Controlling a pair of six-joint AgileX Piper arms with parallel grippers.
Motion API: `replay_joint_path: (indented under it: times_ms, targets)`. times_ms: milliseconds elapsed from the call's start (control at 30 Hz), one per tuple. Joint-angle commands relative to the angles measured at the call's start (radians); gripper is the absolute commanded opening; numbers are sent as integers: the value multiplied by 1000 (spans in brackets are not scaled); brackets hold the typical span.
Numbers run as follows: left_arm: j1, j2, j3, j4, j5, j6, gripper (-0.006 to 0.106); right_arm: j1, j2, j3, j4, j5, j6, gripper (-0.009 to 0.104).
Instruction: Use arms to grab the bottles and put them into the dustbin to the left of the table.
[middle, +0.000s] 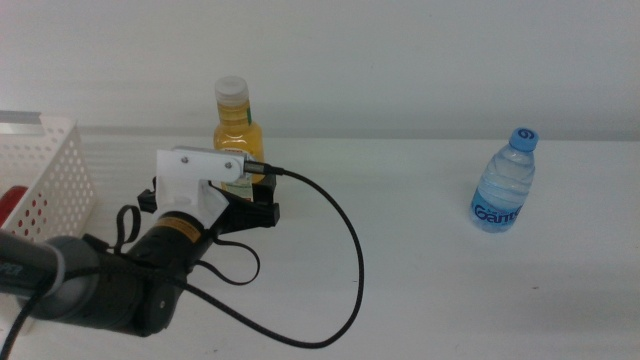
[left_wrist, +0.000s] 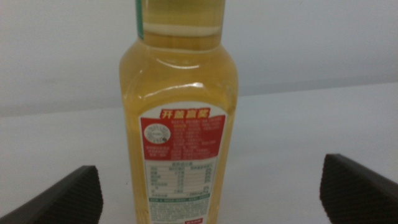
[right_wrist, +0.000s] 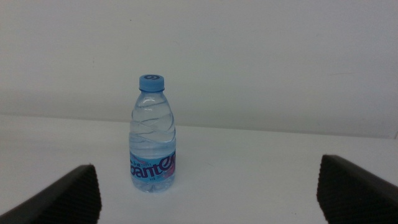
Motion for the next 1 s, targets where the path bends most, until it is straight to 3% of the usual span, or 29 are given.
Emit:
replay_joint_path:
  times_ms: [0, 433, 967]
  targets:
    - [-6, 16, -18, -19, -32, -10, 94, -8, -41, 45, -4, -12, -2, 93]
    - [45, 50, -30, 29, -57, -19, 94, -8, -41, 45, -4, -12, -2, 93]
    - [44, 101, -79, 28, -59, -41, 94, -8, -41, 45, -4, -12, -2, 93]
